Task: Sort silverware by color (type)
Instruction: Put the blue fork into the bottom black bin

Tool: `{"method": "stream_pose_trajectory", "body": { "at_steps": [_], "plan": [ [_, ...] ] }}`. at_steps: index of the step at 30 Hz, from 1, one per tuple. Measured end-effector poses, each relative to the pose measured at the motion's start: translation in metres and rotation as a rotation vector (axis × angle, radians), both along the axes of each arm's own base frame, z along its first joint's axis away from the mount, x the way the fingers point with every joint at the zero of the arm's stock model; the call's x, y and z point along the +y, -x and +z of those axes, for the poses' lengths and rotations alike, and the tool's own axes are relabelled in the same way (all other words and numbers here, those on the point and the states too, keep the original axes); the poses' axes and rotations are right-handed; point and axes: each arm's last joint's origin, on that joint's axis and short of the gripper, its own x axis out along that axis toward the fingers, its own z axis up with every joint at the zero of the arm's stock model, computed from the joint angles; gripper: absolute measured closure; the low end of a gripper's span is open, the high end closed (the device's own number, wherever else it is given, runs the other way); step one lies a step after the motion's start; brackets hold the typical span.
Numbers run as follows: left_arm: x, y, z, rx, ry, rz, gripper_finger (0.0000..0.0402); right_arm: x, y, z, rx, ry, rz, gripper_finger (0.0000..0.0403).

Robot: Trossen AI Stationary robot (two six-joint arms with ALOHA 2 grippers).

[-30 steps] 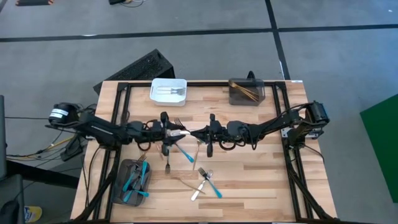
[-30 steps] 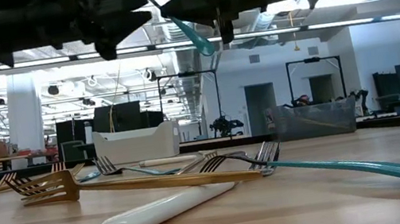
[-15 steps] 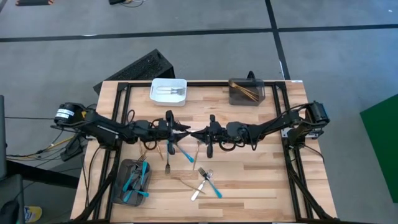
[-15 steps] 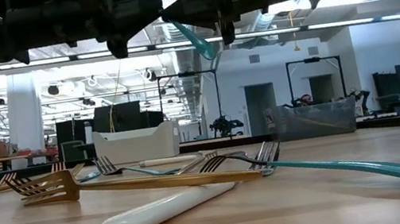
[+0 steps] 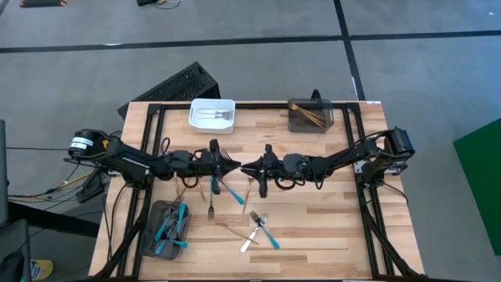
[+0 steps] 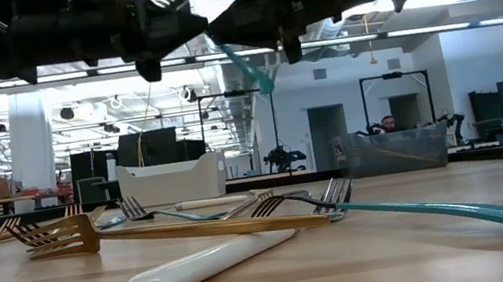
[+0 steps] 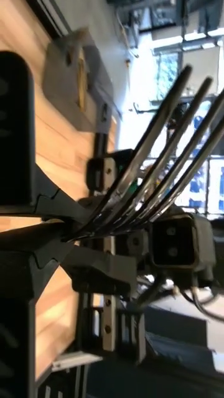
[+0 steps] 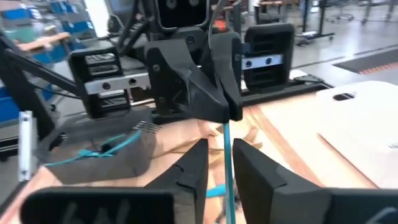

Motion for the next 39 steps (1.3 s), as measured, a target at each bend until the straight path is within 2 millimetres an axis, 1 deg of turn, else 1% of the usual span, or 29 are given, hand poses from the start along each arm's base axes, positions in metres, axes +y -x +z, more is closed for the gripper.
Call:
{"method": "stream_pose_trajectory", "body": {
  "at_steps": [6, 10, 18, 22, 30, 39],
  "plan": [
    [0.001, 0.000, -0.007, 0.074, 0.014, 0.045, 0.0401, -0.002, 0.001, -0.006, 0.059, 0.016, -0.073, 0.0272],
    [0.002, 0.000, -0.011, 0.115, 0.007, 0.046, 0.0401, -0.003, 0.002, -0.011, 0.117, 0.026, -0.083, 0.0257],
    [0.008, 0.001, -0.017, 0.185, 0.021, 0.061, 0.0401, -0.003, 0.007, -0.021, 0.244, 0.035, -0.081, 0.0256],
    [0.013, 0.005, -0.015, 0.205, 0.036, 0.057, 0.0401, -0.005, 0.008, -0.024, 0.273, 0.033, -0.087, 0.0260],
    [0.016, 0.022, -0.003, 0.274, 0.049, 0.076, 0.0401, -0.009, 0.008, -0.026, 0.297, 0.034, -0.096, 0.0262],
    [0.016, 0.052, 0.008, 0.375, 0.123, 0.090, 0.0401, -0.010, 0.011, -0.027, 0.337, 0.038, -0.098, 0.0262]
  ]
}}
